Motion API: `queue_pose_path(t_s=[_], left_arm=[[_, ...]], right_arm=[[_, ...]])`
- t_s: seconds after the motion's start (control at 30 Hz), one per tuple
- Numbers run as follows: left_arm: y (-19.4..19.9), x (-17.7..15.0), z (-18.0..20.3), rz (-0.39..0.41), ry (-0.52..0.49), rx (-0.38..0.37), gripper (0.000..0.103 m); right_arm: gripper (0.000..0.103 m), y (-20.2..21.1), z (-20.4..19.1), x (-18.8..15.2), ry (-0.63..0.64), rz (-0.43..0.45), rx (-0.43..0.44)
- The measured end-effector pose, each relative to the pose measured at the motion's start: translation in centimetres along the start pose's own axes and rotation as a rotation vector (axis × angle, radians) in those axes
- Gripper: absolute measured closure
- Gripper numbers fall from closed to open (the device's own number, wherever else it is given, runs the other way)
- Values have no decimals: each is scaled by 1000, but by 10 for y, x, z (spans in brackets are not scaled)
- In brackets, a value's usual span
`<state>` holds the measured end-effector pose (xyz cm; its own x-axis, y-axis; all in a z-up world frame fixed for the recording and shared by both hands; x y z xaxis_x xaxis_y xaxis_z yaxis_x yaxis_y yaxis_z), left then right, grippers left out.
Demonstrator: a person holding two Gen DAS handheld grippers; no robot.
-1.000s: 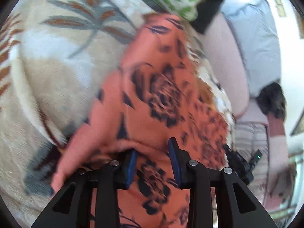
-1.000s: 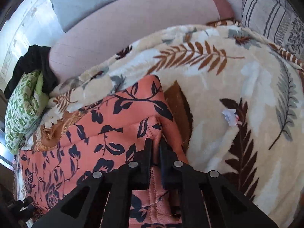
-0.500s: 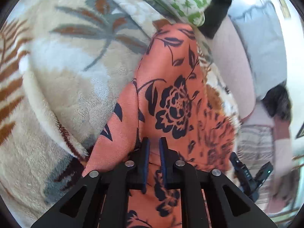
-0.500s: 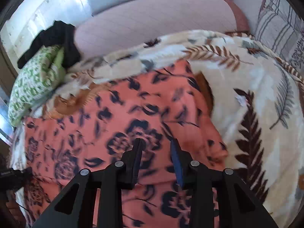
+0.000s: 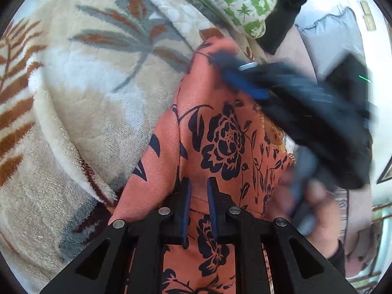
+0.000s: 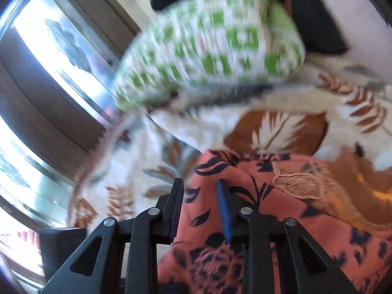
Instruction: Fold small clothes
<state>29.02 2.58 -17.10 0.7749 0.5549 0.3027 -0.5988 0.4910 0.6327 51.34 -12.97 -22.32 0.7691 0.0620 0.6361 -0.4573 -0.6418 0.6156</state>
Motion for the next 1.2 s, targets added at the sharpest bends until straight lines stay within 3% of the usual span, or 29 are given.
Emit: queue_pose_path(t_s=[0.03,0.07,0.17,0.27,0.3,0.4,0.47,0.5,0.63,0.7,0.77,0.83,0.9,1.0,1.2], left_arm=[[0,1,-2,-3,2,-2,89],[0,2,-2,-5,2,-6,89],[8,7,4,37,-11,-25,89],[24,15,13,137,-108,25,75],[23,14,13,150,-143,69,66],[8,5,12,117,-193,136,66],[5,3,18,128,-245,159,66],[4,2,21,131,-262,168,66],[12,-7,24,137,-330,196,66],[25,-14,22,114,-309,216,66],[50,-27,25,49,-245,158,66],[73,-39,24,-8,-238,132,66],[102,-49,16,-18,-297,195,64],[136,-65,0,-40,-358,275,55],[175,-126,-31,-181,-345,311,54]], right_arm=[[80,-15,7,-8,29,-38,-34],[81,-12,6,-3,42,13,-20],[81,8,11,-2,6,30,-19],[75,57,28,-6,-83,128,28],[75,74,40,-14,-124,154,33],[74,120,98,-66,-245,171,-74],[85,148,140,-102,-313,141,-164],[91,169,157,-119,-374,158,-156],[81,261,213,-189,-515,186,-309],[81,296,230,-225,-558,160,-338],[80,336,234,-252,-588,189,-347],[71,367,233,-271,-601,208,-369],[65,394,227,-289,-615,237,-390],[58,420,216,-311,-602,263,-413],[53,437,204,-361,-586,190,-424]])
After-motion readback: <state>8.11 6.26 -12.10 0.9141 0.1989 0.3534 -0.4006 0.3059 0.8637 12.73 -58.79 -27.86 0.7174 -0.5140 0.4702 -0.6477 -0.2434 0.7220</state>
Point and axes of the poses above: each gripper's, at about its wrist camera, not at the fingertips, and y roughly against the way its jaws point, z to its right, x to its top, the point moved 8 cm from there along -y, roughly the way its jaws point, and after that the axes turned 13 degrees about z, right-handed, at the moved point
